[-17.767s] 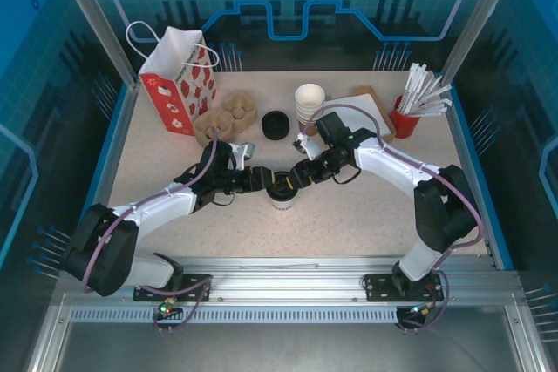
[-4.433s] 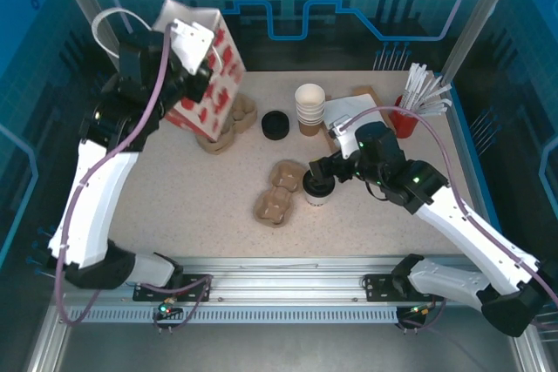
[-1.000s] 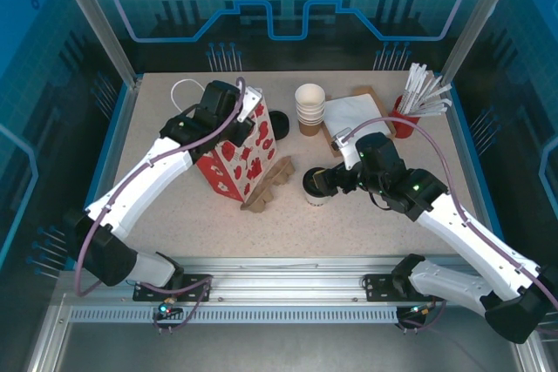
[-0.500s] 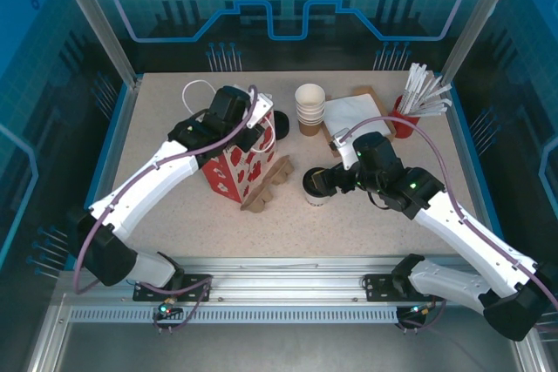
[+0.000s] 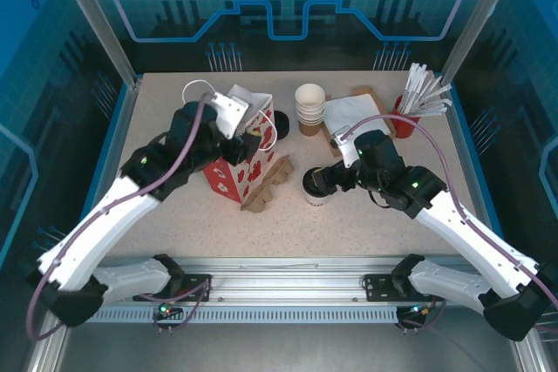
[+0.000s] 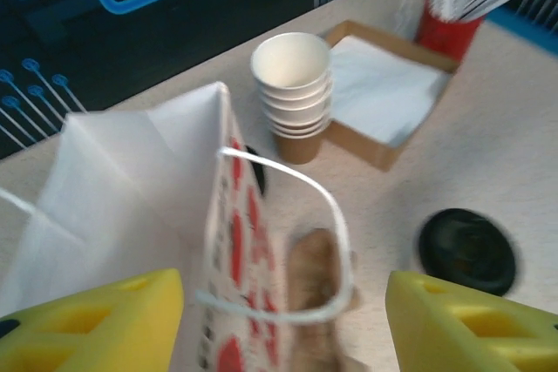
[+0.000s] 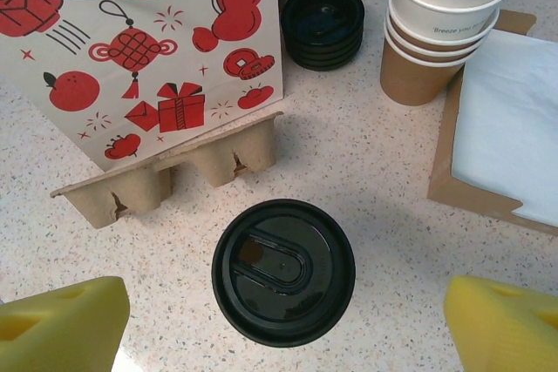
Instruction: Pack the takeout coffee
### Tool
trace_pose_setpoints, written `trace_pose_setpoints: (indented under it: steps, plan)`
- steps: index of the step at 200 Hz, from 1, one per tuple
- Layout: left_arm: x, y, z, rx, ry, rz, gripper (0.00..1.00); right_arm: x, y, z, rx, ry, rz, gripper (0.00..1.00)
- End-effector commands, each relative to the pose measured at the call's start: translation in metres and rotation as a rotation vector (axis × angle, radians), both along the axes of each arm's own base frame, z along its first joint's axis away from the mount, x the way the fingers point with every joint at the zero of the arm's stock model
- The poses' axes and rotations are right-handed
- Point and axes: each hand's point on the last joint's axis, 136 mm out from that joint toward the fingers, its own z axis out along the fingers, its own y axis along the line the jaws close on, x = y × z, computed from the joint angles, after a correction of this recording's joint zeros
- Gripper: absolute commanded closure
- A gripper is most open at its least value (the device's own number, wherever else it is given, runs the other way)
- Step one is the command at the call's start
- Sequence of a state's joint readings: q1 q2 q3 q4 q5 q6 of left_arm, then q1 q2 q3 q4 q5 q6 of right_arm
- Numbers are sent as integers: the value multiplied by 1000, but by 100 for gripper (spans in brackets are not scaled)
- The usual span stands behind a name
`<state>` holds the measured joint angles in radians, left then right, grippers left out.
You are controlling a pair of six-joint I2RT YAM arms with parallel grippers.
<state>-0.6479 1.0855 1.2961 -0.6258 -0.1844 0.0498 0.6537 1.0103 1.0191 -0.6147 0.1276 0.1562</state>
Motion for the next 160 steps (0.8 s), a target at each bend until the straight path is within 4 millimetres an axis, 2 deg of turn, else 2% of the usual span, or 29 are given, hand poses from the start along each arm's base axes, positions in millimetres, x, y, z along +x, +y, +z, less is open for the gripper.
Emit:
trace_pose_setpoints:
  steps: [1,14,28,41,53,77,108,126,160]
  plan:
    - [-39,-4,-46,-61,180,-1,39,4,-5,7,-7,-15,-23,5]
    - [-57,-15,-74,-66,239,-36,40,6,-4,5,-10,-11,-25,5]
    - [-72,-29,-111,-15,288,-78,40,7,-2,3,-6,-5,-25,5]
    - [-76,-35,-142,37,310,-84,38,7,0,2,0,2,-21,5]
    - [-70,-35,-164,85,317,-60,38,7,1,1,6,5,-18,5]
    - [-48,-30,-187,204,272,13,36,5,0,-2,-1,16,-17,5]
    - [-34,-42,-217,282,272,8,34,2,-4,-2,-2,14,-28,5]
    - [-33,-48,-236,317,315,-7,34,1,-5,-3,-4,19,-29,5]
    - [-41,-55,-254,335,390,-52,36,0,-9,-3,-11,13,-37,5]
